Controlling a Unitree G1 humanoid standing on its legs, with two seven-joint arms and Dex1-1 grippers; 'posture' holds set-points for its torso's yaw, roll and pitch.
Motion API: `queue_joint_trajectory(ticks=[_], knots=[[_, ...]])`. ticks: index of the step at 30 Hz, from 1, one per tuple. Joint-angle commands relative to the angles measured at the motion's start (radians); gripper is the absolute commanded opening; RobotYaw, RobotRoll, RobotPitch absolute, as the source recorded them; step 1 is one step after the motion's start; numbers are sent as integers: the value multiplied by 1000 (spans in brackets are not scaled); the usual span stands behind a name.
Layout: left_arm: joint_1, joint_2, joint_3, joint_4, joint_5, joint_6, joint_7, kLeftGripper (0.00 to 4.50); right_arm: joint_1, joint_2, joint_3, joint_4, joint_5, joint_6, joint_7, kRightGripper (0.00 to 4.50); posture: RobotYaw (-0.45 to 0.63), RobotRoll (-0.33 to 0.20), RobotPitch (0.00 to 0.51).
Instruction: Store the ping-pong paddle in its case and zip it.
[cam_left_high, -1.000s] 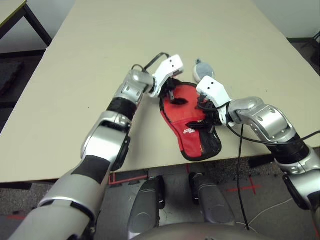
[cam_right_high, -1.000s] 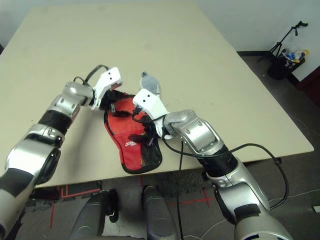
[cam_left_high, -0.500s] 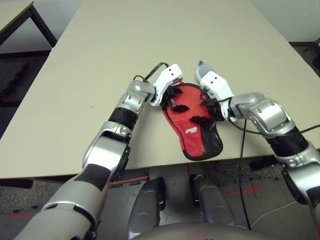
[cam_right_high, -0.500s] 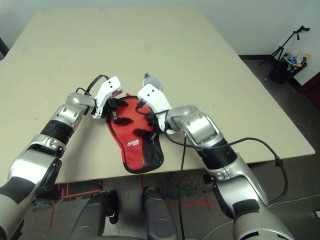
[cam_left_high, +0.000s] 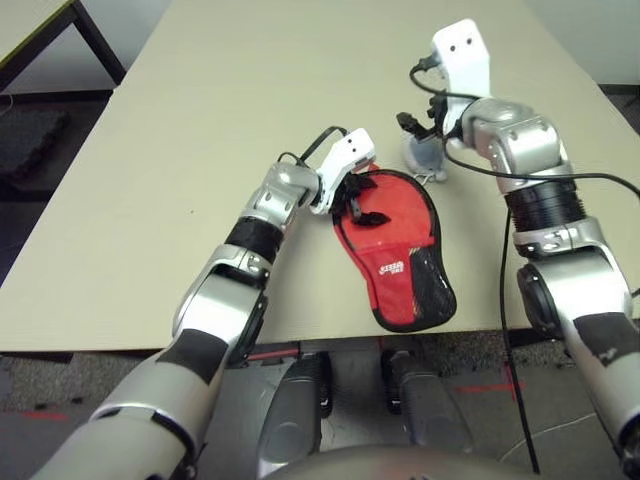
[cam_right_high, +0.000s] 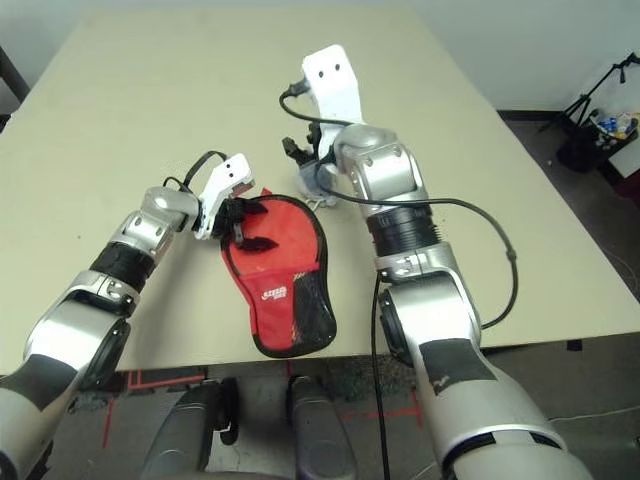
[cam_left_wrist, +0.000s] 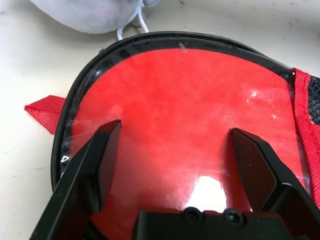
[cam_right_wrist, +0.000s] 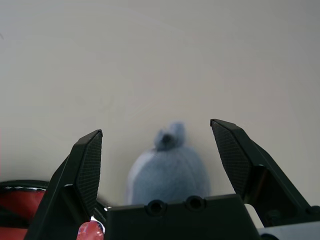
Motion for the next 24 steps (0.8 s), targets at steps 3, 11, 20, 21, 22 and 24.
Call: queue_joint_trajectory(ticks=[3,11,20,21,22,24], knots=[[54,2,-46,36,31,41,25,4493,-6,3,6,148,-59,-57,-19,4500,-81,0,178],[64,13,-47,16,29,51,26,4500,-13,6,-10,229,-77,-46,-14,4120,-68,0,174],[59,4,-54,31,32,42,35,4500,8,-32,8,190,-104,-12,13,1387,-80,0,172],[57,2,-54,34,32,42,36,4500,11,-41,14,179,-110,-6,19,1096,-80,0,172],[56,1,-55,36,31,42,36,4500,16,-50,22,167,-116,-1,25,777,-80,0,172],[54,-3,-57,40,32,41,37,4500,34,-77,39,127,-133,9,43,287,-99,0,171]])
